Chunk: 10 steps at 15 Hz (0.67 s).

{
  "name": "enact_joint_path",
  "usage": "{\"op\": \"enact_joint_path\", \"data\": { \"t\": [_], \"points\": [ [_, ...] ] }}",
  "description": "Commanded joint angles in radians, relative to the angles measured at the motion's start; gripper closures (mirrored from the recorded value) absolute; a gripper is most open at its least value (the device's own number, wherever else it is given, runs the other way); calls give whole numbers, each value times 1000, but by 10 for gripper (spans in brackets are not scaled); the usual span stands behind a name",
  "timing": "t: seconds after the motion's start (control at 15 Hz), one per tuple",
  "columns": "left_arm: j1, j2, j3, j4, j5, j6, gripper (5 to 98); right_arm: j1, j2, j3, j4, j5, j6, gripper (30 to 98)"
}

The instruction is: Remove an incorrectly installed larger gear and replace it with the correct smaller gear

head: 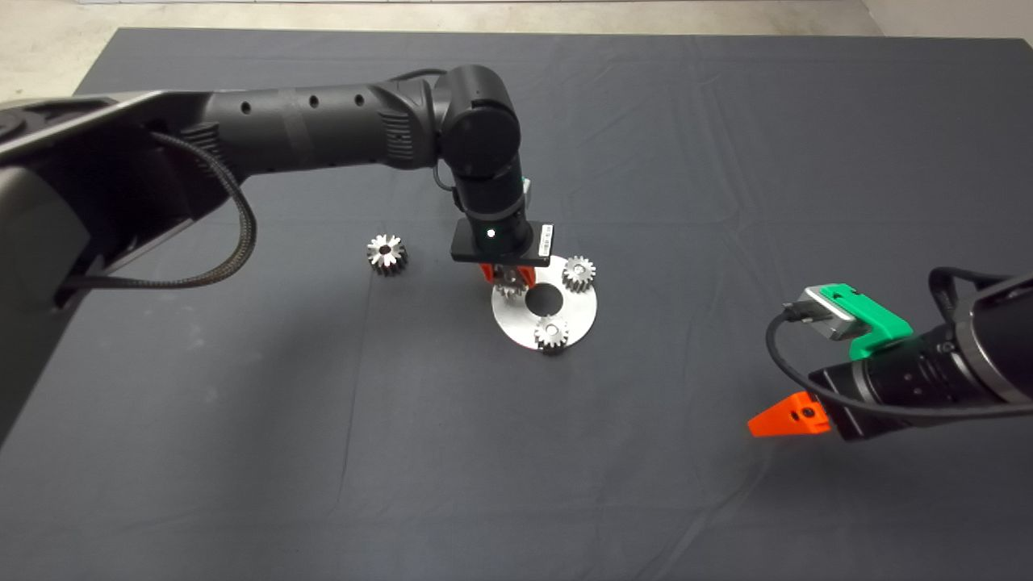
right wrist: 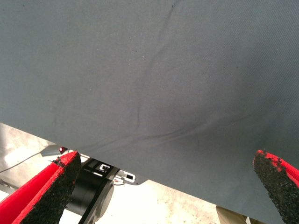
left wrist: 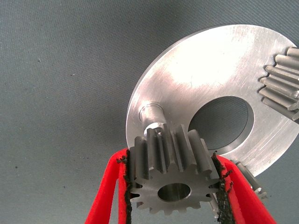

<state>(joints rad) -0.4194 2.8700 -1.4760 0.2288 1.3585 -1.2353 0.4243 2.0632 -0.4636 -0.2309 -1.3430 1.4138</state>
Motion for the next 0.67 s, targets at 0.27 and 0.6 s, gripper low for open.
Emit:
{"op": "enact_joint_path", "data": {
  "t": [0.27,0.6],
  "points": [
    [-1,1,-14,27,1,9,725,21,-4,5,19,1,-3,307],
    [-9,4,-33,30,4,14,725,19,4,5,19,4,-3,307]
  ]
}}
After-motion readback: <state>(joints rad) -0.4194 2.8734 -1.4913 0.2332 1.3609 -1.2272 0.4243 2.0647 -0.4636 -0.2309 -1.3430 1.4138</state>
